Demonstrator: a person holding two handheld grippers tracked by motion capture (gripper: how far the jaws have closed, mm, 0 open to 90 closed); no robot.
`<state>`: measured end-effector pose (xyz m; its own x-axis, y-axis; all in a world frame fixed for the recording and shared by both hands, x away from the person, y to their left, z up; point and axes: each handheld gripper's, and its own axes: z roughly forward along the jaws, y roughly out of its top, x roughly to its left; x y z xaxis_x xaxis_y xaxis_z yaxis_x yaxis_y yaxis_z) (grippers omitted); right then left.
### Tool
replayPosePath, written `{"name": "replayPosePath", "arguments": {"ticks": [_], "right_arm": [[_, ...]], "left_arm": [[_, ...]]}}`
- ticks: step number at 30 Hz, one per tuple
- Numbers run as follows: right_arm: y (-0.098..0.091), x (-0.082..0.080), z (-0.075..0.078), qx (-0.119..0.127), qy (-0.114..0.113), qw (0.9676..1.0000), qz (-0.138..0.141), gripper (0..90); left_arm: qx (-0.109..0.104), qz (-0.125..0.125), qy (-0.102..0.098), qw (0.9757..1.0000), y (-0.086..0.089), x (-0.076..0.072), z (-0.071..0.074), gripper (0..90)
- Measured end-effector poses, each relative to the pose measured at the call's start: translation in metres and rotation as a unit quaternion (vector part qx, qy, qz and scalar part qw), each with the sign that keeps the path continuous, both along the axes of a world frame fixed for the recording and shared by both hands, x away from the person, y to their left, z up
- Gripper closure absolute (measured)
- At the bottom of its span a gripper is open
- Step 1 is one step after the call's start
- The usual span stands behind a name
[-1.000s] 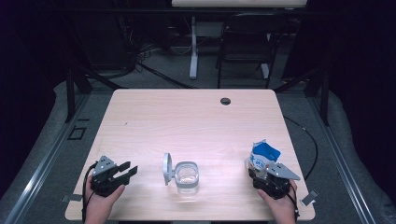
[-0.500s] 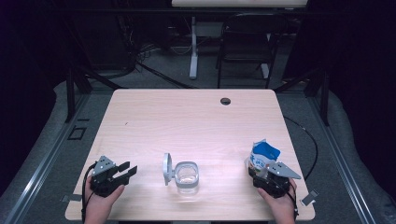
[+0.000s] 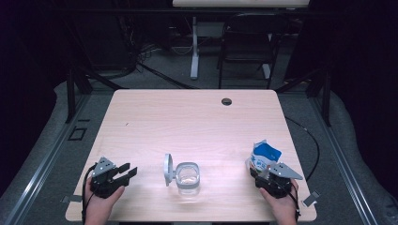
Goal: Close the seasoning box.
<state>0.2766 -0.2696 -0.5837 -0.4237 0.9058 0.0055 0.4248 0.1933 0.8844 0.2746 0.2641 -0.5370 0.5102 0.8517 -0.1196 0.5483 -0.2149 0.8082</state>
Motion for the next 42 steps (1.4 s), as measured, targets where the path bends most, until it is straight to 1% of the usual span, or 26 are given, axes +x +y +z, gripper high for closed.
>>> {"name": "replayPosePath", "arguments": {"ticks": [1, 4, 6, 8, 9, 11, 12, 14, 15, 16, 17, 19, 20, 21, 22, 24, 25, 26, 28, 30, 32, 33, 35, 37, 41, 42], "right_arm": [[0.000, 0.000, 0.000, -0.001, 0.000, 1.0000, 0.001, 43.8], [-0.001, 0.000, 0.000, 0.000, 0.000, 1.0000, 0.003, 44.3], [-0.001, 0.000, 0.000, 0.000, 0.000, 1.0000, 0.003, 44.5], [0.000, 0.000, 0.000, 0.001, -0.002, 1.0000, 0.002, 44.7], [0.000, 0.000, 0.000, 0.000, -0.002, 1.0000, 0.002, 44.7], [0.000, 0.000, 0.000, 0.001, 0.001, 1.0000, 0.003, 44.7], [0.000, 0.000, 0.001, 0.000, 0.001, 1.0000, 0.006, 44.7], [-0.001, -0.001, 0.001, -0.003, 0.003, 1.0000, 0.009, 44.8], [0.000, -0.001, 0.002, -0.002, 0.002, 1.0000, 0.009, 44.9], [0.000, -0.001, 0.002, -0.004, 0.003, 0.9999, 0.010, 44.9], [0.001, -0.001, 0.003, -0.005, 0.005, 0.9999, 0.013, 44.9], [0.004, -0.002, 0.004, -0.013, 0.006, 0.9998, 0.017, 44.9], [0.005, -0.002, 0.005, -0.015, 0.004, 0.9997, 0.018, 44.9], [0.007, -0.002, 0.007, -0.016, 0.002, 0.9996, 0.022, 44.9], [0.010, -0.003, 0.008, -0.013, -0.001, 0.9996, 0.024, 44.9], [0.014, -0.003, 0.013, -0.029, -0.007, 0.9991, 0.029, 44.9], [0.017, -0.003, 0.015, -0.031, -0.010, 0.9989, 0.034, 44.9], [0.020, -0.004, 0.018, -0.034, -0.016, 0.9987, 0.035, 44.9], [0.025, -0.004, 0.024, -0.044, -0.026, 0.9980, 0.038, 44.9], [0.030, -0.004, 0.028, -0.054, -0.037, 0.9971, 0.038, 44.9], [0.033, -0.003, 0.031, -0.065, -0.042, 0.9961, 0.042, 44.9], [0.035, -0.002, 0.032, -0.072, -0.044, 0.9956, 0.042, 44.9], [0.038, -0.002, 0.034, -0.087, -0.047, 0.9942, 0.041, 44.9], [0.041, -0.002, 0.035, -0.096, -0.051, 0.9931, 0.044, 44.9], [0.047, -0.004, 0.037, -0.124, -0.061, 0.9896, 0.039, 44.9], [0.048, -0.004, 0.037, -0.128, -0.065, 0.9890, 0.036, 44.9]], "left_arm": [[-0.001, 0.003, -0.001, 1.0000, 0.000, 0.000, -0.001, 60.6], [-0.003, 0.001, -0.002, 1.0000, 0.003, -0.001, -0.003, 60.6], [-0.009, 0.005, -0.002, 0.9999, 0.004, -0.001, -0.007, 60.6], [-0.012, 0.010, 0.003, 0.9999, 0.006, -0.001, -0.010, 60.6], [-0.016, 0.011, 0.002, 0.9998, 0.007, -0.001, -0.012, 60.6], [-0.013, 0.011, 0.004, 0.9998, 0.009, -0.002, -0.013, 60.6], [-0.017, 0.013, 0.001, 0.9998, 0.009, -0.003, -0.014, 60.6], [-0.014, 0.016, -0.002, 0.9998, 0.011, -0.004, -0.015, 60.6], [-0.016, 0.017, -0.003, 0.9997, 0.012, -0.005, -0.016, 60.4], [-0.011, 0.017, -0.001, 0.9998, 0.013, -0.006, -0.016, 60.3], [-0.012, 0.020, -0.006, 0.9997, 0.014, -0.006, -0.017, 60.3], [-0.011, 0.019, -0.006, 0.9997, 0.015, -0.008, -0.018, 60.4], [-0.012, 0.021, -0.011, 0.9997, 0.016, -0.009, -0.019, 60.4], [-0.010, 0.020, -0.008, 0.9997, 0.016, -0.010, -0.020, 60.3], [-0.012, 0.021, -0.011, 0.9997, 0.016, -0.010, -0.021, 60.3], [-0.007, 0.014, -0.010, 0.9998, 0.016, -0.011, -0.021, 60.4], [-0.010, 0.016, -0.016, 0.9997, 0.015, -0.012, -0.023, 60.3], [-0.014, 0.013, -0.012, 0.9998, 0.016, -0.013, -0.022, 60.3], [-0.034, 0.014, -0.017, 0.9992, 0.016, -0.017, -0.023, 60.3], [-0.031, 0.011, -0.020, 0.9993, 0.015, -0.020, -0.022, 60.3], [-0.029, 0.009, -0.027, 0.9992, 0.015, -0.022, -0.023, 60.3], [-0.029, 0.010, -0.023, 0.9993, 0.015, -0.023, -0.023, 60.3], [-0.038, 0.013, -0.024, 0.9989, 0.015, -0.024, -0.025, 60.3], [-0.037, 0.010, -0.021, 0.9990, 0.015, -0.025, -0.027, 60.2], [-0.022, 0.003, -0.021, 0.9995, 0.011, -0.028, -0.030, 60.3], [-0.020, 0.001, -0.021, 0.9996, 0.010, -0.028, -0.029, 60.3]]}}
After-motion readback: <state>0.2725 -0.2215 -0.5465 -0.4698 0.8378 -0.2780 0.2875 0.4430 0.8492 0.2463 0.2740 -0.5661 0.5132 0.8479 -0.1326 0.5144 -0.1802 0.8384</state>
